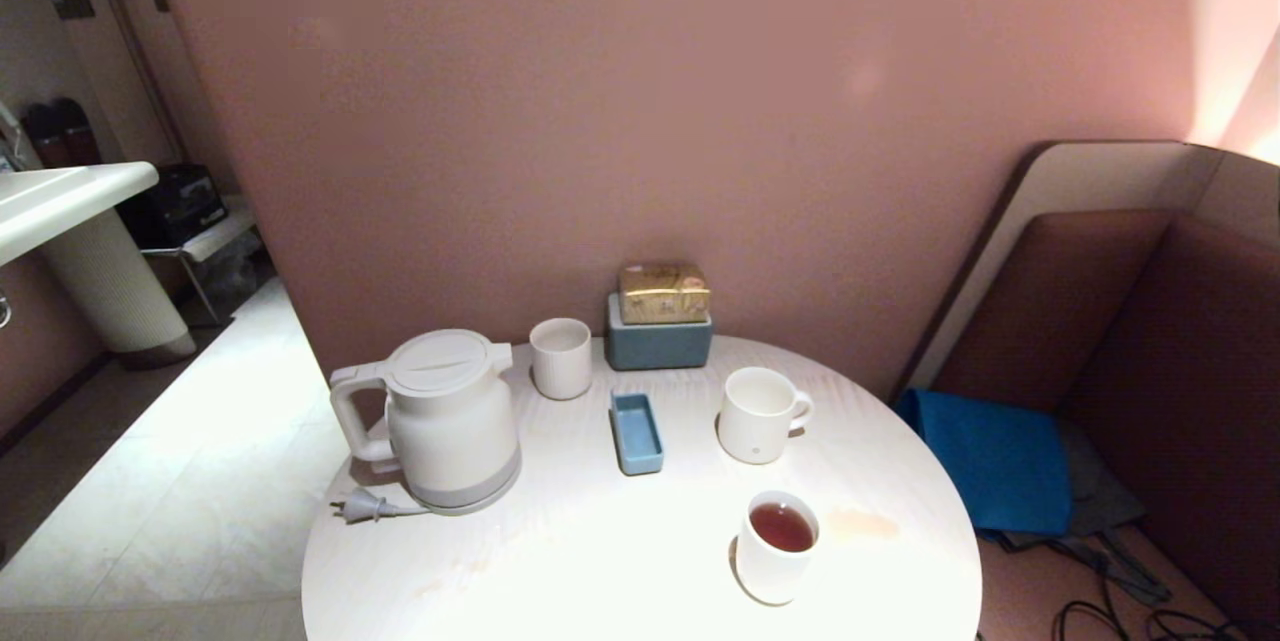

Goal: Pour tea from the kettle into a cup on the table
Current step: Pick up the cup

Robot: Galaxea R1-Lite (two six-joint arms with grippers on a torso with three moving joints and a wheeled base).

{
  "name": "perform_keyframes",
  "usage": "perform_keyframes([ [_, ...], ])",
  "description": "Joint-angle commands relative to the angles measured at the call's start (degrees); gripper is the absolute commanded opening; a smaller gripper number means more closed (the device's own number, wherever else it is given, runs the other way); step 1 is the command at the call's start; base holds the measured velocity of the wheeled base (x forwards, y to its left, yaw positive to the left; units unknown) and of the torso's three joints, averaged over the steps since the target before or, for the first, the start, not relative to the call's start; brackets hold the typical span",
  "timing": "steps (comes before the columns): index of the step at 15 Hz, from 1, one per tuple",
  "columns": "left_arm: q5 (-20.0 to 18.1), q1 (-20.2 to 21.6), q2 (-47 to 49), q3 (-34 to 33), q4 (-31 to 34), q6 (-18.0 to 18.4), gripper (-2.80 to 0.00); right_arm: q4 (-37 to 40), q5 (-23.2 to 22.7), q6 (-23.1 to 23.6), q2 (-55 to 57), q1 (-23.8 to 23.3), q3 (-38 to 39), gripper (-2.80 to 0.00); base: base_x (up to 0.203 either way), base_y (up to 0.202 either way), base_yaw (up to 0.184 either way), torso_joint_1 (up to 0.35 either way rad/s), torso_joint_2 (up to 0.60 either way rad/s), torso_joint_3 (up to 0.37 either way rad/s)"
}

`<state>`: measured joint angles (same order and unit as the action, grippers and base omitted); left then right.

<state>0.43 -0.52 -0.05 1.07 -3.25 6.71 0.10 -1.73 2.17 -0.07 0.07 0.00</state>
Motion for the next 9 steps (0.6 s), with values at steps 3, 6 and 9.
perform_keyframes([
  [3, -0.3, 0.0, 0.1, -1.1, 1.4, -3.0, 0.0, 0.0, 0.0, 0.0, 0.1, 0.0, 0.0, -2.8, 0.0, 0.0, 0.0, 0.0, 0.0, 0.0],
  [6, -0.3, 0.0, 0.1, -1.1, 1.7, -6.8, 0.0, 0.0, 0.0, 0.0, 0.1, 0.0, 0.0, -2.8, 0.0, 0.0, 0.0, 0.0, 0.0, 0.0],
  [9, -0.2, 0.0, 0.1, -1.1, 1.7, -6.8, 0.0, 0.0, 0.0, 0.0, 0.1, 0.0, 0.0, -2.8, 0.0, 0.0, 0.0, 0.0, 0.0, 0.0],
])
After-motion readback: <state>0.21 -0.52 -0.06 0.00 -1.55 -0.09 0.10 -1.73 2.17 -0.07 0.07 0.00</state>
